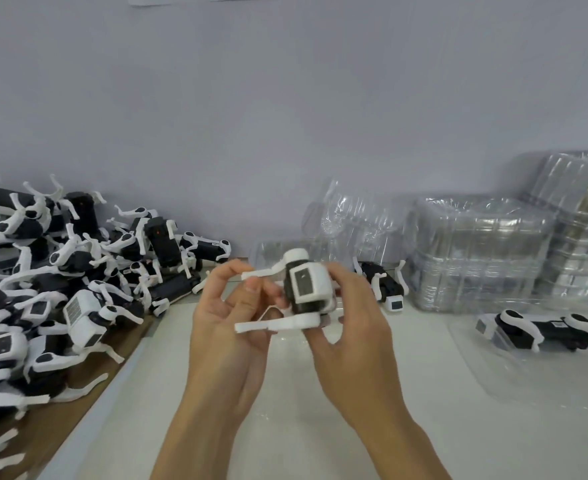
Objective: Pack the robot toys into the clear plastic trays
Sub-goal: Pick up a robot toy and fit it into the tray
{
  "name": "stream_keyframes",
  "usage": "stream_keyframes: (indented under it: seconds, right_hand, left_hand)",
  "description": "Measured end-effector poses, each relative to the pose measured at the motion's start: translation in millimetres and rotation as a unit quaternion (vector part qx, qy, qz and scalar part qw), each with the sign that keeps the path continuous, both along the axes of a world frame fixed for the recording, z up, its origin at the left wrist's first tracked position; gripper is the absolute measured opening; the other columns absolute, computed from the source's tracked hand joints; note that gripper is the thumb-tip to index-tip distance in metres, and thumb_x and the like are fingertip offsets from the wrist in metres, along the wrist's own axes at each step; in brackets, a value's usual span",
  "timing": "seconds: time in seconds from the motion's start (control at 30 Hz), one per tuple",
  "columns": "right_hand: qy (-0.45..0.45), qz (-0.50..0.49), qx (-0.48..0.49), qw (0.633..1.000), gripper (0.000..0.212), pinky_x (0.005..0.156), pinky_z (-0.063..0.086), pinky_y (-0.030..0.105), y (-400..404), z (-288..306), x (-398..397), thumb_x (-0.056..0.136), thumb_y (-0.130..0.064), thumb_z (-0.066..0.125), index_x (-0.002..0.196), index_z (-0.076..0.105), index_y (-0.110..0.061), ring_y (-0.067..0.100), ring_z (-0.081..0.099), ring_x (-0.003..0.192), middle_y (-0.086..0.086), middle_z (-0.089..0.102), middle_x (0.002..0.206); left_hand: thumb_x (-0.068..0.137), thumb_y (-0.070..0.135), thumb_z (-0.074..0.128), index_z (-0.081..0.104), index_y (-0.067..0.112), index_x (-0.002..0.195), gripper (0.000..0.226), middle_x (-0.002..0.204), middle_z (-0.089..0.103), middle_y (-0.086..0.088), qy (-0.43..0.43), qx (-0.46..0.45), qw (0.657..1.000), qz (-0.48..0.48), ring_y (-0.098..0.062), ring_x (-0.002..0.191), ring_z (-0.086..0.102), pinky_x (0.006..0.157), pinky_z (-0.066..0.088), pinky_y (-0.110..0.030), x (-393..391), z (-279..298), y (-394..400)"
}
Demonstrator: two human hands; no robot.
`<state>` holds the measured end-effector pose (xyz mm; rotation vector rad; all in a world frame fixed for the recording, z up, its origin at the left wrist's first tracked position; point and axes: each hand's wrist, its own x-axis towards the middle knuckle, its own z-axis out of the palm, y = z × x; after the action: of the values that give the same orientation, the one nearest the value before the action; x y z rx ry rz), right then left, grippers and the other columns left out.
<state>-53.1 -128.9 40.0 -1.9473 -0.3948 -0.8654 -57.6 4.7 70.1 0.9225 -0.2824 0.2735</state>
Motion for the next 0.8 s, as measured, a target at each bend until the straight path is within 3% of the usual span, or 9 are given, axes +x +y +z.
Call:
stream_keyframes:
  seconds: [0.1,0.23,0.33,0.5,0.63,0.7,0.8]
  right_hand:
    - [0.021,-0.038,0.035,0.998,0.049,0.089,0.052,0.037,-10,4,3,0.092,-0.022,0.064,0.138,0.048,-0.030,0.009,0.056,0.112,-0.015,0.056,0.125]
    - [0.072,-0.072,0.075,0.992,0.056,0.085,0.051,0.031,-30,6,9,0.092,-0.016,0.064,0.135,0.036,-0.040,0.005,0.058,0.106,-0.031,0.053,0.115]
    - [0.086,-0.115,0.031,0.989,0.036,0.082,0.051,0.044,-40,5,11,0.092,-0.019,0.066,0.119,0.048,-0.035,0.016,0.059,0.097,-0.016,0.059,0.104]
    - [0.093,-0.119,-0.104,0.983,0.035,0.088,0.046,0.045,-37,12,20,0.091,-0.019,0.066,0.124,0.059,-0.028,0.022,0.051,0.104,-0.009,0.054,0.113]
    - [0.164,-0.081,-0.174,0.968,0.038,0.092,0.044,0.044,-32,10,25,0.091,-0.027,0.067,0.127,0.059,-0.035,0.020,0.051,0.108,-0.012,0.057,0.116]
    - [0.204,-0.064,-0.207,0.955,0.036,0.093,0.040,0.041,-32,5,26,0.091,-0.030,0.066,0.125,0.060,-0.039,0.019,0.050,0.108,-0.015,0.056,0.110]
    - [0.258,-0.043,-0.247,0.933,0.027,0.090,0.027,0.038,-32,-2,28,0.091,-0.031,0.066,0.116,0.062,-0.041,0.016,0.043,0.111,-0.018,0.056,0.104]
  left_hand:
    - [0.085,0.009,0.065,0.063,0.011,0.113,0.028,0.101,0.075,-0.012,0.026,0.100,0.991,0.088,-0.018,0.081,0.069,0.069,0.056,-0.026,4,-4,15]
    - [0.095,0.007,0.062,0.066,0.030,0.108,0.027,0.103,0.074,0.012,0.104,0.282,0.913,0.275,-0.003,0.096,0.066,0.085,0.052,-0.035,10,-25,35]
    - [0.095,0.021,0.064,0.058,0.038,0.121,0.031,0.123,0.061,0.017,0.175,0.355,0.886,0.243,-0.008,0.115,0.056,0.094,0.043,-0.032,14,-41,33]
    - [0.100,0.017,0.056,0.039,0.037,0.146,0.053,0.137,0.044,0.022,0.222,0.349,0.904,0.106,-0.002,0.126,0.040,0.102,0.034,-0.027,19,-53,17]
    - [0.094,0.009,0.054,0.044,0.046,0.126,0.050,0.128,0.049,0.025,0.242,0.358,0.900,0.063,-0.001,0.115,0.051,0.075,0.041,-0.019,20,-58,18]
    - [0.092,0.007,0.053,0.046,0.043,0.121,0.047,0.125,0.053,0.020,0.256,0.337,0.904,0.064,-0.008,0.112,0.058,0.071,0.041,-0.021,22,-58,20]
    - [0.089,0.005,0.055,0.048,0.045,0.113,0.047,0.117,0.055,0.026,0.265,0.319,0.907,0.071,-0.001,0.099,0.061,0.067,0.042,-0.021,23,-59,20]
